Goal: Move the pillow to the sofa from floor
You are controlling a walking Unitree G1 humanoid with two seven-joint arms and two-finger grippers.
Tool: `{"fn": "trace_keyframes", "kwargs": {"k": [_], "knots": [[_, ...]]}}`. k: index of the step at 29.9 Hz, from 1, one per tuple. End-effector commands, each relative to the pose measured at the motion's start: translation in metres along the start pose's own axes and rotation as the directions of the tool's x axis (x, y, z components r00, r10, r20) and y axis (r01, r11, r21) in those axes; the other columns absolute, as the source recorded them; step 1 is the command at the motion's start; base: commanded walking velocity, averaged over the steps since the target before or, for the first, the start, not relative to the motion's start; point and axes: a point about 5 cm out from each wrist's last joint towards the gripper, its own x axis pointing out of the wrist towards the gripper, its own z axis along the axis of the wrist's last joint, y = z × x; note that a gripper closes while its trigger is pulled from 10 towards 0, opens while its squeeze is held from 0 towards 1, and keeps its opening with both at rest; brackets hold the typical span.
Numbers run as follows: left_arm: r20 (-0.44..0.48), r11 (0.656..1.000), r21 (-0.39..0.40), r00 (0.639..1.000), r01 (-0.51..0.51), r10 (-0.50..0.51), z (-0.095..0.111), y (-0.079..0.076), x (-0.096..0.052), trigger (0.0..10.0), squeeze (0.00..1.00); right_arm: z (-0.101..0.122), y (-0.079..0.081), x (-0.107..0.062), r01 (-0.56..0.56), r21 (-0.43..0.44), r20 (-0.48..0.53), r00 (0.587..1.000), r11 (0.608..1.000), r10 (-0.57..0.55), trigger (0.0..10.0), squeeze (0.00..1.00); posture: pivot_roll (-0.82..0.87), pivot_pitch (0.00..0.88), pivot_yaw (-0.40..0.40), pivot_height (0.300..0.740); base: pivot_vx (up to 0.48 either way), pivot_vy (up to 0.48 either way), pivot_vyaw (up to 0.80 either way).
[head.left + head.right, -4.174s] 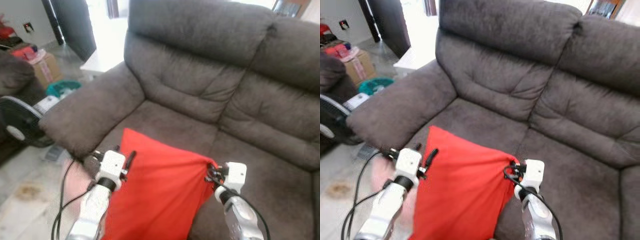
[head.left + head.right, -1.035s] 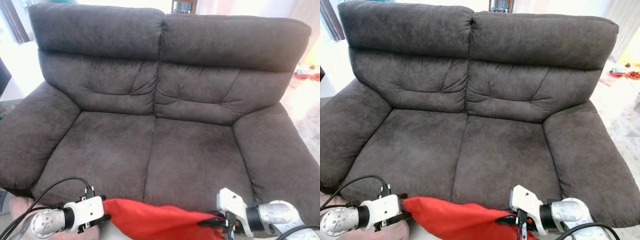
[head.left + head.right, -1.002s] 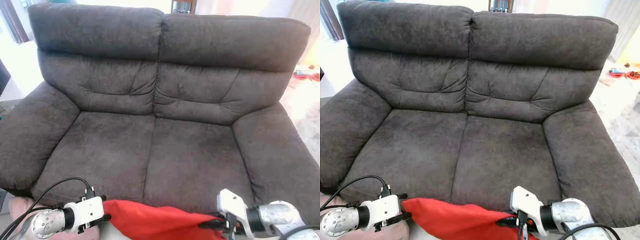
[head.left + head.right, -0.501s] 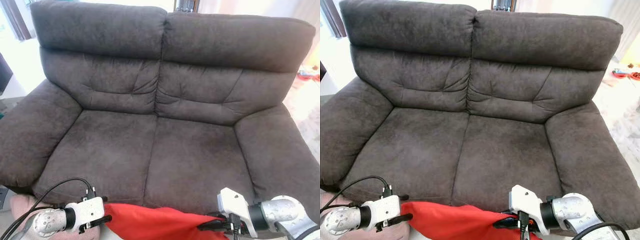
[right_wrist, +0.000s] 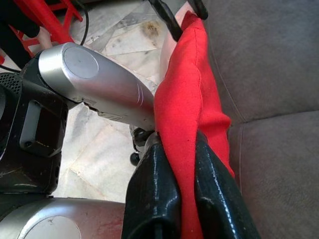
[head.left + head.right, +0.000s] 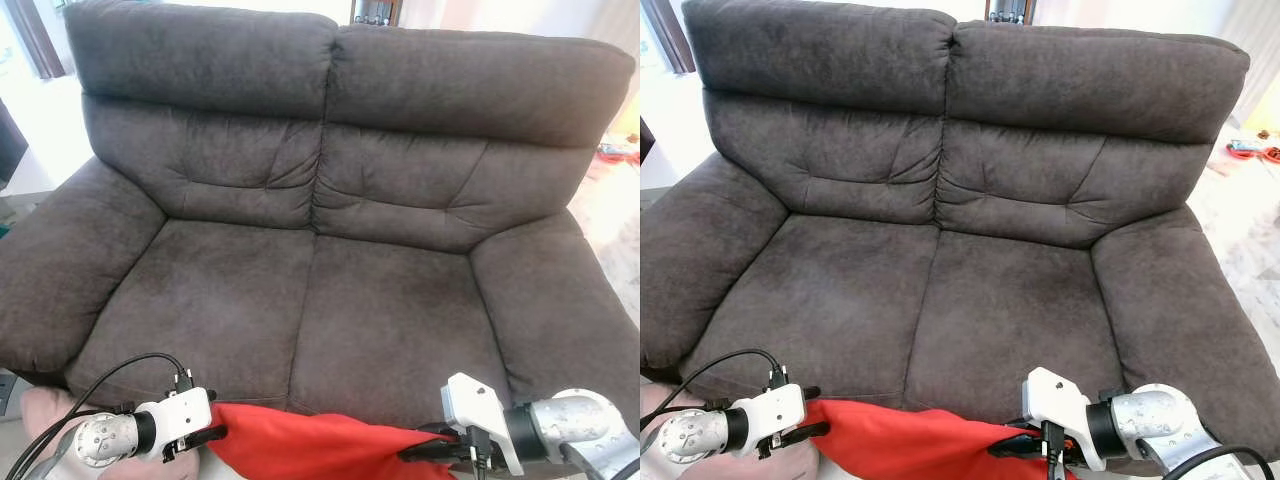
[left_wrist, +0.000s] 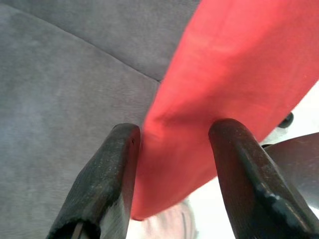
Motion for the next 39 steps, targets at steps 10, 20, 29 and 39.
{"fn": "trace_keyframes", "kwargs": {"k": [10, 20, 29, 39], "knots": [[-0.020, 0.995, -0.026, 0.995, 0.093, -0.094, -0.007, -0.012, 0.006, 10.0, 0.00, 0.026, 0.002, -0.010, -0.008, -0.091, 0.084, 0.996, 0.996, 0.016, 10.0, 0.00, 0.06, 0.049, -0.060, 0.740, 0.000, 0.000, 0.00], [-0.056, 0.999, 0.036, 0.998, 0.014, -0.012, -0.008, -0.006, 0.012, 10.0, 0.00, 0.026, 0.006, -0.009, -0.013, -0.086, 0.091, 0.996, 0.996, 0.021, 10.0, 0.00, 0.06, 0.054, -0.060, 0.740, 0.000, 0.000, 0.00], [-0.042, 1.000, 0.023, 0.999, 0.013, -0.012, -0.003, -0.014, 0.026, 10.0, 0.00, 0.029, 0.006, -0.009, -0.017, -0.093, 0.100, 0.995, 0.996, 0.026, 10.0, 0.00, 0.04, 0.053, -0.064, 0.740, 0.000, 0.000, 0.00], [-0.091, 0.998, 0.026, 0.995, 0.053, -0.051, -0.008, -0.024, 0.031, 0.0, 0.00, 0.031, 0.007, -0.010, -0.014, -0.090, 0.105, 0.994, 0.996, 0.023, 10.0, 0.00, 0.04, 0.053, -0.064, 0.740, 0.000, 0.000, 0.00]]}}
